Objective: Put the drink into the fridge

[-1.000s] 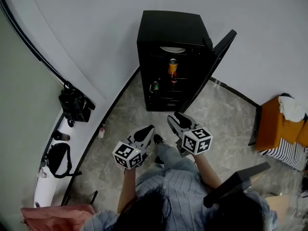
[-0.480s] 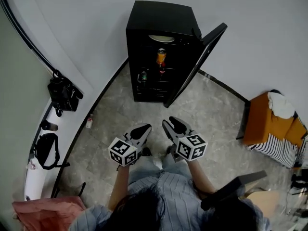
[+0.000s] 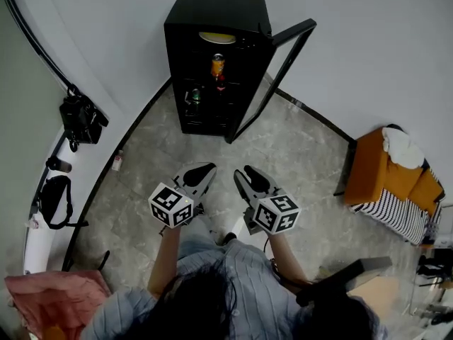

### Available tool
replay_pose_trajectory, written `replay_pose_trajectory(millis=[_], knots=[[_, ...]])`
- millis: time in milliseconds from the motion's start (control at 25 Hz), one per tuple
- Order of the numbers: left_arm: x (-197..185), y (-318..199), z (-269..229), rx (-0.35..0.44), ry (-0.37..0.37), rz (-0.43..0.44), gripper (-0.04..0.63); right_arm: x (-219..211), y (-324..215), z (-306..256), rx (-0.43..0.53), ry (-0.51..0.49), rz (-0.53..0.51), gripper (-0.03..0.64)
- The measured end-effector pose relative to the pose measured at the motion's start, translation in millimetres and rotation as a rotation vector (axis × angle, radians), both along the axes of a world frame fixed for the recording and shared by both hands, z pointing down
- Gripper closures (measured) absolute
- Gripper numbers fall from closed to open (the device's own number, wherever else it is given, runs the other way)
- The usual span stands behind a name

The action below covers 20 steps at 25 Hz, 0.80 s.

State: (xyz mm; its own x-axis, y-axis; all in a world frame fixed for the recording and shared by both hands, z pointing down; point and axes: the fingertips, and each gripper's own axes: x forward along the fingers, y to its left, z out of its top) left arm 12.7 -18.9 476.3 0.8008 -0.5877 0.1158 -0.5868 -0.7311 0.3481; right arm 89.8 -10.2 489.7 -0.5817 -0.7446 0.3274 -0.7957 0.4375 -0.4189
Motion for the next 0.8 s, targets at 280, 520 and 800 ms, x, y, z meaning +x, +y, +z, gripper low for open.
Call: replay_pose_trajectory(millis=[280, 520, 800], knots=[[50.3, 70.8, -7.2, 0.003, -0.019, 0.009, 0.586, 40.0, 65.8, 3.4, -0.009, -0.030, -0.033, 0.480], [52.7, 118.7, -8.3, 0.009, -0.063, -0.049, 0.586, 48.6, 102.8, -2.9, 0.021, -0.061, -0.078, 0.491], [39.4, 163.8, -13.5, 0.027, -0.060, -0.126, 0.586, 38.6, 143.9, -7.4, 0.046, -0.074, -0.142, 0.498]])
